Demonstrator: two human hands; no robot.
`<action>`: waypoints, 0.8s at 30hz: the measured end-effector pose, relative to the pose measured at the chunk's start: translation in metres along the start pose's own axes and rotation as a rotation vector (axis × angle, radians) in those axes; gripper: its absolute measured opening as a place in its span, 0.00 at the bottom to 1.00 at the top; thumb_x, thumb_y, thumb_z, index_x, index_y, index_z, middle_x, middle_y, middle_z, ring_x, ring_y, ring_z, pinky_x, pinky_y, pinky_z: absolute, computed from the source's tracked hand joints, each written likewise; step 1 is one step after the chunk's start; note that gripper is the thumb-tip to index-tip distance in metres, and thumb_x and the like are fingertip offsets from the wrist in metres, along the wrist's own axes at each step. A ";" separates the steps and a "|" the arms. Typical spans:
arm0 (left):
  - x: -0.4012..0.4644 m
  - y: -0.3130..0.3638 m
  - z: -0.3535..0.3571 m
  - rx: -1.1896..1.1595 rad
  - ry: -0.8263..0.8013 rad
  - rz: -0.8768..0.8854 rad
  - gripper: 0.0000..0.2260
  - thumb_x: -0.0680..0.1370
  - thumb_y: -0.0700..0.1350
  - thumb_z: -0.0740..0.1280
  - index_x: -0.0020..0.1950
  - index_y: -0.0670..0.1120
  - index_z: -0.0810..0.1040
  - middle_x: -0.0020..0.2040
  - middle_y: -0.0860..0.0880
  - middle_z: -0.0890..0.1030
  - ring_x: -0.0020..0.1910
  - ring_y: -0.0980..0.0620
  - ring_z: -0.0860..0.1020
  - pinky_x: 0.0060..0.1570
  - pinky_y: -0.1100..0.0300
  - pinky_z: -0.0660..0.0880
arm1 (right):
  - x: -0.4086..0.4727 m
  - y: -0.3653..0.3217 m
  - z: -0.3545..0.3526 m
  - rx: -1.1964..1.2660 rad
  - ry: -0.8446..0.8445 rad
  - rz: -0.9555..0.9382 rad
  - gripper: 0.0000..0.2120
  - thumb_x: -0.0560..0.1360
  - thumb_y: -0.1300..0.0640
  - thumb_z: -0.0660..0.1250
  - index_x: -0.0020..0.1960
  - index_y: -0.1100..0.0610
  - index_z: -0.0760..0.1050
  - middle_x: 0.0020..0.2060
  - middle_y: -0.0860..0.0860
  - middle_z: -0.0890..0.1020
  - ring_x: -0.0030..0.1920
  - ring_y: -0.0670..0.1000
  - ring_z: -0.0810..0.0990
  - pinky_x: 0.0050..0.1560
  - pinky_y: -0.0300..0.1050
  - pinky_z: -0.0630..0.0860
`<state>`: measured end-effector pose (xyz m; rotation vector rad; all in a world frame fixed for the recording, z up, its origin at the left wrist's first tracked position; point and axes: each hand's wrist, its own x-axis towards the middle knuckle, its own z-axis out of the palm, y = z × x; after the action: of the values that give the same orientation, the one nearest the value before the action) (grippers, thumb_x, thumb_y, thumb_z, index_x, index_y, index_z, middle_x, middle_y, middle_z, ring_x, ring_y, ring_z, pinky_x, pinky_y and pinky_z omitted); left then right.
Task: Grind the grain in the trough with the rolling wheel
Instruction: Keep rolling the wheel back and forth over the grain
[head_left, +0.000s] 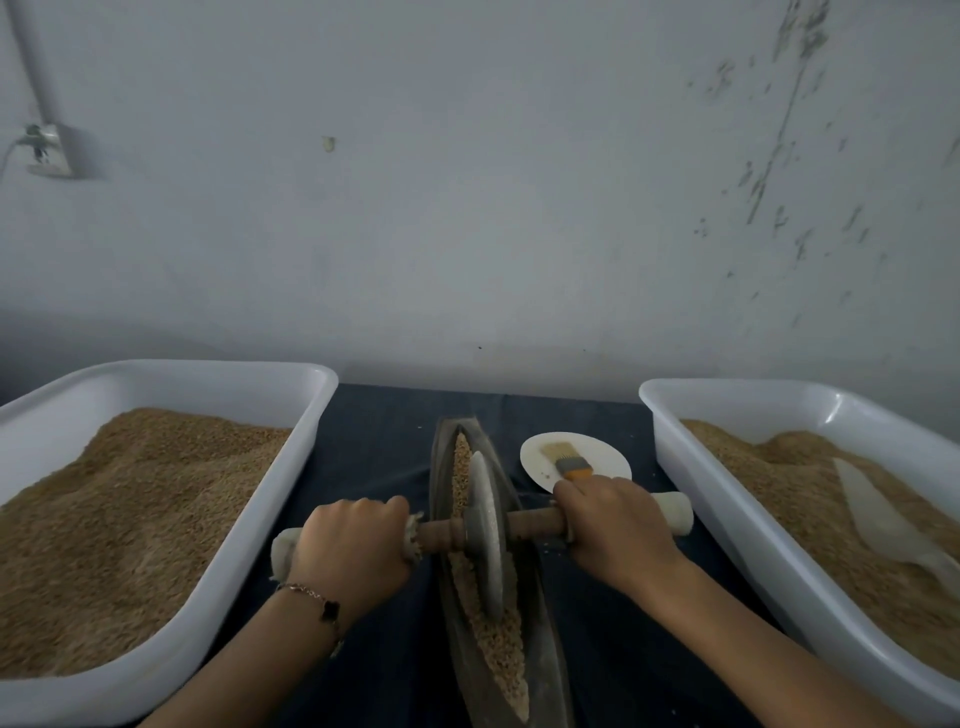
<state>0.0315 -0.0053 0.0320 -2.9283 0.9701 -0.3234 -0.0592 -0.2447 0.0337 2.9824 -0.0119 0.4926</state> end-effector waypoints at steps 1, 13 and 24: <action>0.001 -0.001 0.000 -0.005 -0.010 -0.001 0.06 0.77 0.54 0.58 0.43 0.54 0.65 0.34 0.56 0.69 0.34 0.55 0.72 0.34 0.61 0.68 | 0.001 0.000 0.001 -0.008 0.014 -0.007 0.06 0.73 0.54 0.65 0.50 0.51 0.73 0.46 0.49 0.80 0.45 0.52 0.77 0.43 0.46 0.74; -0.006 0.002 -0.014 -0.018 0.116 -0.101 0.08 0.77 0.56 0.58 0.44 0.55 0.61 0.32 0.56 0.69 0.31 0.57 0.69 0.28 0.62 0.62 | 0.020 0.007 -0.021 -0.136 0.305 -0.144 0.15 0.51 0.59 0.77 0.30 0.55 0.72 0.23 0.50 0.75 0.22 0.54 0.73 0.24 0.40 0.65; -0.026 0.004 -0.072 -0.078 0.134 -0.242 0.10 0.75 0.59 0.60 0.40 0.54 0.69 0.33 0.57 0.69 0.29 0.60 0.64 0.26 0.65 0.58 | 0.080 0.014 -0.058 -0.066 0.508 -0.309 0.10 0.62 0.67 0.72 0.30 0.57 0.72 0.24 0.51 0.74 0.25 0.54 0.73 0.28 0.42 0.66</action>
<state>-0.0064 0.0087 0.0971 -3.1353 0.6527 -0.5079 -0.0019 -0.2509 0.1155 2.6361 0.4567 1.1507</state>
